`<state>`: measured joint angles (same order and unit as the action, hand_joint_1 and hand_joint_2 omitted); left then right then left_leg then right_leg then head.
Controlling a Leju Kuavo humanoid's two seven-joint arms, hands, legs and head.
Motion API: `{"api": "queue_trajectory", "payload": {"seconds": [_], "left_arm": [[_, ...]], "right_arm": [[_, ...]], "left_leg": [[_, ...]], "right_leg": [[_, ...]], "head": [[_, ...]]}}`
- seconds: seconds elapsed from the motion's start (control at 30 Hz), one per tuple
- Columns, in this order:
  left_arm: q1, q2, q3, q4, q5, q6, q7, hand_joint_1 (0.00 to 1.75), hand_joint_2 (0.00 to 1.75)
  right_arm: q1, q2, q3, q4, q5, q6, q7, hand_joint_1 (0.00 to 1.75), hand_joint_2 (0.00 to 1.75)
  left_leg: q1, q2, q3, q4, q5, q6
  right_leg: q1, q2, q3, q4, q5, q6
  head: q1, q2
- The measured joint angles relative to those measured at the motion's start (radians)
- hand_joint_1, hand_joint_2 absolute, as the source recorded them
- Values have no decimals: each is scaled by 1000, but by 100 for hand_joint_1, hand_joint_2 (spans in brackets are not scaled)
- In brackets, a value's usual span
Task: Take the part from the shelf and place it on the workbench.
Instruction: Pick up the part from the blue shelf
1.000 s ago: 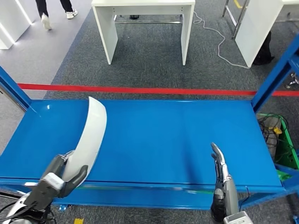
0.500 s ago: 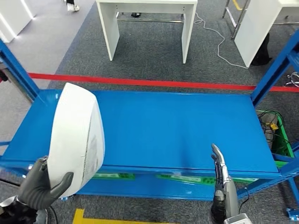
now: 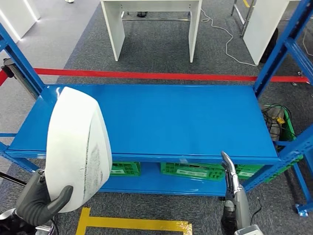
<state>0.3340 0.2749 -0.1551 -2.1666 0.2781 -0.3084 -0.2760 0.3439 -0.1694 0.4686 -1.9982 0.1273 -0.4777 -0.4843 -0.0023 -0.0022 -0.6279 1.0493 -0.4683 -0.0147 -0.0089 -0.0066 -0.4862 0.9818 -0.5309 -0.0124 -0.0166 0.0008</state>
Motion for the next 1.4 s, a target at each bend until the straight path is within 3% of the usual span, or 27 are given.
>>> {"api": "queue_trajectory", "payload": {"seconds": [0.07,0.1,0.13,0.17,0.23,0.3,0.33,0.43,0.47,0.5,0.6,0.63,0.7,0.77,0.83,0.87,0.93,0.97,1.0,1.1,1.13,1.17,1.2,1.23,1.27,1.33,1.4], "left_arm": [[1,2,0,0,3,-4,0,175,175],[2,2,0,0,4,-5,0,175,175],[3,2,0,0,4,-6,-1,175,175],[4,3,0,0,4,-7,-1,175,175],[4,3,0,-1,4,-9,-3,175,175],[4,3,-1,-5,3,-9,-5,175,175],[5,3,-1,-7,2,-9,-7,175,175],[7,3,-2,-12,0,-9,-11,175,175],[7,3,-2,-13,-2,-9,-12,175,175],[8,3,-2,-13,-4,-8,-14,175,175],[10,3,-3,-14,-8,-5,-17,175,175],[12,3,-4,-15,-9,-3,-18,175,175],[15,3,-4,-16,-13,2,-18,175,175],[17,3,-5,-17,-17,6,-18,175,175],[20,3,-6,-23,-19,7,-18,175,175],[22,3,-6,-26,-20,8,-18,175,175],[24,3,-7,-28,-20,8,-18,175,175],[26,4,-8,-28,-20,9,-18,175,175],[28,5,-9,-28,-20,9,-18,175,175],[29,7,-12,-28,-22,12,-17,175,175],[29,7,-13,-28,-23,14,-17,175,175],[29,7,-14,-28,-25,16,-17,175,175],[29,8,-16,-29,-26,18,-17,175,175],[29,8,-18,-29,-27,19,-17,175,175],[29,9,-19,-29,-28,21,-17,175,175],[28,9,-23,-31,-29,25,-18,175,175],[28,10,-27,-32,-29,27,-18,175,175]], "right_arm": [[1,0,0,0,0,0,0,0,0],[1,0,0,0,0,0,-1,0,0],[1,0,0,0,-1,0,-1,0,0],[1,0,0,1,-1,0,-1,0,0],[2,0,0,1,-2,0,-2,0,0],[3,0,0,1,-2,-1,-5,0,0],[3,0,0,1,-3,-1,-6,0,0],[6,-1,0,1,-4,-1,-8,0,0],[7,-1,0,1,-5,-1,-8,0,0],[8,-2,0,1,-6,-1,-8,0,0],[10,-4,1,1,-10,-1,-9,0,0],[11,-4,2,1,-10,-1,-9,0,0],[11,-5,2,1,-11,1,-9,0,0],[11,-6,2,0,-11,2,-9,0,0],[11,-6,2,-1,-11,3,-9,0,0],[11,-6,2,-2,-11,4,-9,0,0],[13,-6,1,-3,-11,4,-9,0,0],[14,-7,0,-3,-11,5,-9,0,0],[14,-7,0,-3,-11,6,-9,0,0],[17,-7,0,-3,-12,7,-9,0,0],[18,-7,0,-3,-12,8,-9,0,0],[20,-7,-1,-3,-12,8,-9,0,0],[22,-7,-1,-3,-12,10,-9,0,0],[23,-7,-1,-3,-12,11,-9,0,0],[25,-7,-1,-3,-12,13,-10,0,0],[25,-7,-1,-4,-11,17,-10,0,0],[26,-7,-2,-6,-10,20,-12,0,0]], "left_leg": [[4,0,-22,112,-108,-10],[6,0,-28,174,-142,-14],[6,0,-26,217,-151,-15],[7,0,-11,228,-138,-15],[7,0,68,139,-82,-11],[4,0,162,-9,-70,-1],[2,-1,187,-57,-76,4],[-3,2,183,-85,-69,23],[-2,4,174,-86,-59,32],[-1,7,162,-88,-47,40],[-2,11,117,-87,-10,52],[-3,11,99,-85,3,52],[-4,12,61,-77,28,50],[-5,11,29,-64,47,44],[-8,11,10,-51,63,35],[-8,11,5,-49,71,30],[-5,11,0,-50,87,18],[-2,10,-5,-46,78,11],[-1,8,-12,-29,47,5],[6,6,-35,126,-112,-12],[8,7,-37,185,-139,-16],[10,7,-30,221,-137,-19],[11,7,-10,225,-114,-20],[12,6,25,194,-83,-20],[13,6,74,130,-60,-19],[11,5,170,-17,-66,-9],[6,4,204,-86,-88,5]], "right_leg": [[0,-4,-24,1,23,-8],[0,-5,-38,4,35,-8],[1,-6,-52,7,46,-8],[1,-7,-68,12,57,-7],[1,-7,-99,24,72,-2],[3,-7,-120,34,85,7],[4,-7,-125,36,93,12],[1,-6,-133,35,113,32],[0,-4,-139,43,98,37],[-1,-2,-151,68,64,42],[-2,2,-195,235,-83,51],[-2,3,-199,288,-98,53],[-2,3,-167,311,-59,53],[-1,3,-68,201,-10,48],[1,5,39,49,-28,39],[3,6,66,1,-45,34],[5,5,65,-22,-45,21],[5,3,54,-23,-34,13],[3,1,41,-24,-20,6],[2,-5,-4,-23,20,-5],[2,-6,-19,-21,32,-5],[3,-7,-35,-16,44,-4],[3,-8,-53,-9,55,-2],[2,-8,-72,-1,64,0],[2,-8,-90,8,71,4],[4,-7,-114,23,84,13],[5,-7,-125,28,99,25]], "head": [[-4,0],[-5,0],[-5,0],[-5,0],[-5,0],[-5,0],[-4,0],[-4,0],[-3,0],[-1,0],[4,0],[4,0],[4,0],[4,0],[4,0],[4,0],[5,0],[5,0],[4,0],[-2,0],[-3,0],[-3,0],[-3,0],[-3,0],[-3,0],[-3,0],[-2,0]]}}
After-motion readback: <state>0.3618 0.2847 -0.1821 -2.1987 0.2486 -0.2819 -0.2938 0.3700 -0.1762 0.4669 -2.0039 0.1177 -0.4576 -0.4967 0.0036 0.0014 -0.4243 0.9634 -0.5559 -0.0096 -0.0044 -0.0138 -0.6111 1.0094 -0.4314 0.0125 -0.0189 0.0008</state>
